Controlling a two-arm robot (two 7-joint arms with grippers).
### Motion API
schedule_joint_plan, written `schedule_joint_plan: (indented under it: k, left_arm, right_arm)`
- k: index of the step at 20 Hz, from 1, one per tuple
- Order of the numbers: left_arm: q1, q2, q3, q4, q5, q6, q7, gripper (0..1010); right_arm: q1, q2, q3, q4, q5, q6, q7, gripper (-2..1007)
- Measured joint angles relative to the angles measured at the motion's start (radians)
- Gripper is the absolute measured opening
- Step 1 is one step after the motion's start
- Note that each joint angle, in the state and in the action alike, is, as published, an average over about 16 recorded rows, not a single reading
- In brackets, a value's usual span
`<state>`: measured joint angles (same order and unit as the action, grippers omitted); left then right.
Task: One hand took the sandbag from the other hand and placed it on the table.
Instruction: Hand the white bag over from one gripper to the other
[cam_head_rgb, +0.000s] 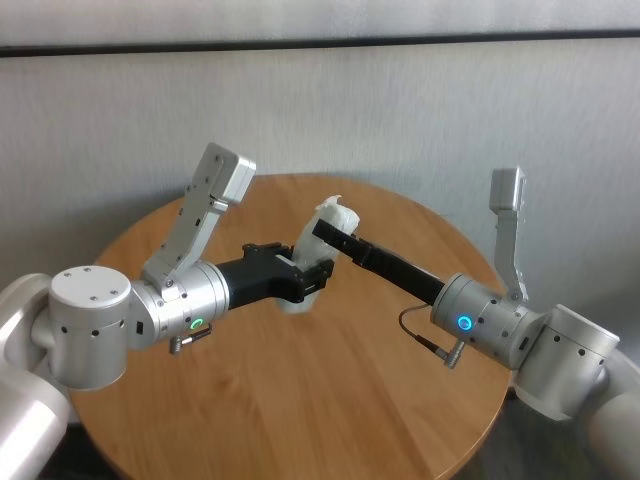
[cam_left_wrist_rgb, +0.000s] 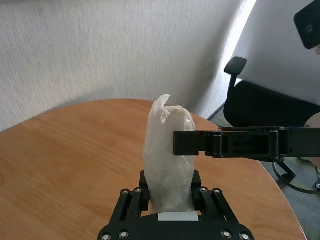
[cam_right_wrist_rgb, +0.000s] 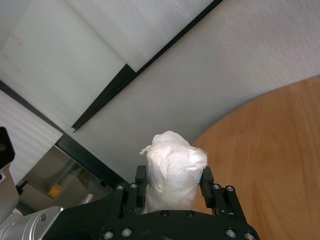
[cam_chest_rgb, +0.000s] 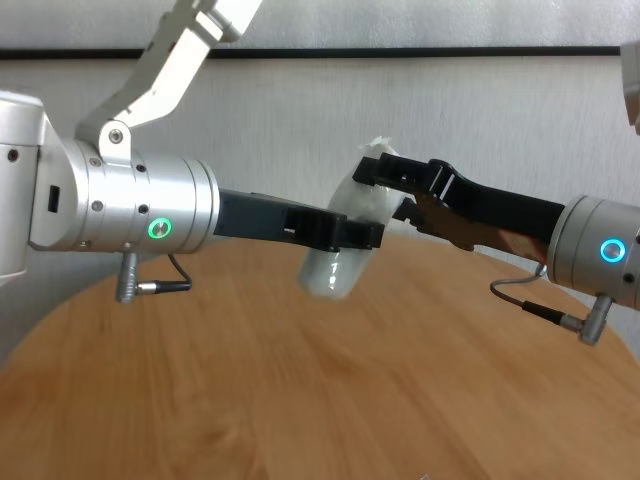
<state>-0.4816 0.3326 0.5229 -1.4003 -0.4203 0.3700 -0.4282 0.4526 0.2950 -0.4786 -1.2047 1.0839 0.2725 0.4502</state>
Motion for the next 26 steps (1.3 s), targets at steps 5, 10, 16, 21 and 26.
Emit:
schedule_joint_plan:
  k: [5,10,16,21,26]
  left_arm:
    - [0.000,0.000,0.000,0.000,0.000,0.000,0.000,495]
    - [0.000,0.000,0.000,0.000,0.000,0.000,0.000,495]
    - [0.000,0.000,0.000,0.000,0.000,0.000,0.000,495]
    - [0.000,0.000,0.000,0.000,0.000,0.000,0.000,495]
    - [0.000,0.000,0.000,0.000,0.000,0.000,0.000,520]
  right_arm:
    - [-0.001,0.000,0.001,-0.001,0.000,0.000,0.000,597]
    - [-0.002,0.002,0.001,-0.005,0.001,-0.002,-0.003,545]
    - [-0.006,0.007,0.001,-0.017,0.010,-0.006,-0.009,540]
    - [-0.010,0.014,-0.002,-0.029,0.022,-0.009,-0.014,540]
    - [-0.011,0.020,-0.008,-0.038,0.039,-0.010,-0.014,540]
